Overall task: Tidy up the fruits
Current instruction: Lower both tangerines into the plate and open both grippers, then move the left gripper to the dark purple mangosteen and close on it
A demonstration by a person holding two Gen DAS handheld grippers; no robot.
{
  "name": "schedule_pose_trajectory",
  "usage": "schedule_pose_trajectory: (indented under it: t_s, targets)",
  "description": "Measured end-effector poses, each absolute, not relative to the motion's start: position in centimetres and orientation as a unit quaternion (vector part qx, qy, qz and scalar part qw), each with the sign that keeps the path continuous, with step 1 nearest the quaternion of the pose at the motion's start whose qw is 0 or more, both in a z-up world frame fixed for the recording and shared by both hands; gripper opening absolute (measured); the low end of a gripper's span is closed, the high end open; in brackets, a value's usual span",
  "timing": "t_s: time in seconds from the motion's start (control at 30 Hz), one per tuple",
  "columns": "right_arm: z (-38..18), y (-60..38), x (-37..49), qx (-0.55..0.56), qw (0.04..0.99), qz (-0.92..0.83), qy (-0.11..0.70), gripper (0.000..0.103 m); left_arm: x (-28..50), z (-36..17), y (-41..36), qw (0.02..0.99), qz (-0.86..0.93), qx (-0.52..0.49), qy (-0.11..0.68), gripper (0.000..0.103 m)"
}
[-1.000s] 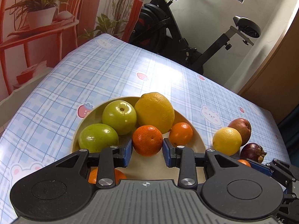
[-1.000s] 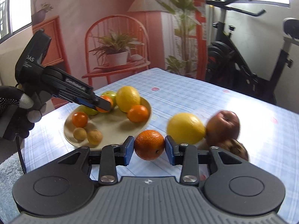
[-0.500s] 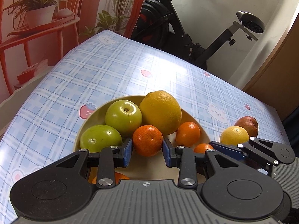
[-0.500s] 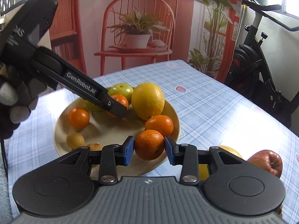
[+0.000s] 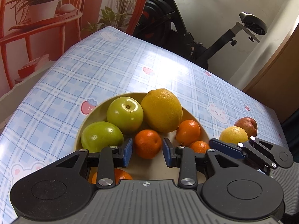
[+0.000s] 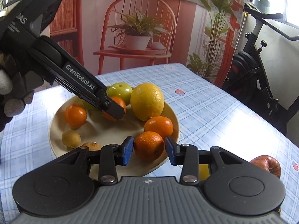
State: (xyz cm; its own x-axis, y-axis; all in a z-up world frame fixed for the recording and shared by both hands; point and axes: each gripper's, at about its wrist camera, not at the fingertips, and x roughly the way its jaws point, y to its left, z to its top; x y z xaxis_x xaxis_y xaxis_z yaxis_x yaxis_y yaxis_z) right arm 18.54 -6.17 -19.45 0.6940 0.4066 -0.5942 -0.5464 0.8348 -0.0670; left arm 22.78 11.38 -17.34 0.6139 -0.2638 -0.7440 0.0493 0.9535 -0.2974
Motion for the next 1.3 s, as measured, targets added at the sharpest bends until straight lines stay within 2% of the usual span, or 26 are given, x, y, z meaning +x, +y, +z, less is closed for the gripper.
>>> schedule_pose_trajectory:
  t_s: [0.13,0.2,0.37,0.53,0.57,0.6,0.63,0.97,1.17,1.3]
  targets:
    - [-18.4,-8.1,17.2,-0.086,0.928,0.238,0.273,0.043,22.2,-16.8,11.4,0.895,-0.085,-0.125,0.419,0.042]
    - [-17.7,-9.6,15.9,-0.049,0.941,0.219,0.252,0.043,21.7,-16.4,11.0,0.901,-0.085,-0.118,0.408,0.048]
    - [-17.0,-13.9,12.6,-0.003,0.963,0.154,0.220,0.044,21.0,-15.5,9.4,0.911,-0.082,-0.100,0.392,0.050]
    - [-17.2,-18.4,10.6,0.022,0.973,0.097,0.210,0.054,20.8,-14.3,6.9,0.916,-0.097,-0.090,0.377,0.050]
    - [-17.3,-18.9,10.3,0.020,0.974,0.084,0.209,0.057,20.7,-14.1,6.3,0.917,-0.103,-0.087,0.375,0.050]
    - [-17.3,-19.4,10.1,0.017,0.975,0.071,0.211,0.066,20.6,-14.0,5.5,0.917,-0.109,-0.085,0.373,0.050]
    - [-17.4,-19.9,9.9,0.018,0.975,0.063,0.212,0.069,20.5,-13.9,4.8,0.917,-0.116,-0.082,0.372,0.050]
    - [-18.8,-21.7,9.6,0.033,0.968,0.087,0.234,0.069,21.1,-13.7,-1.0,0.902,-0.172,-0.073,0.388,0.050]
    - [-19.3,-20.8,11.3,0.015,0.955,0.115,0.275,0.070,21.8,-14.2,-4.0,0.893,-0.198,-0.068,0.398,0.050]
    - [-19.9,-20.6,12.5,0.014,0.943,0.102,0.316,0.067,21.6,-15.0,-5.9,0.883,-0.230,-0.064,0.404,0.050]
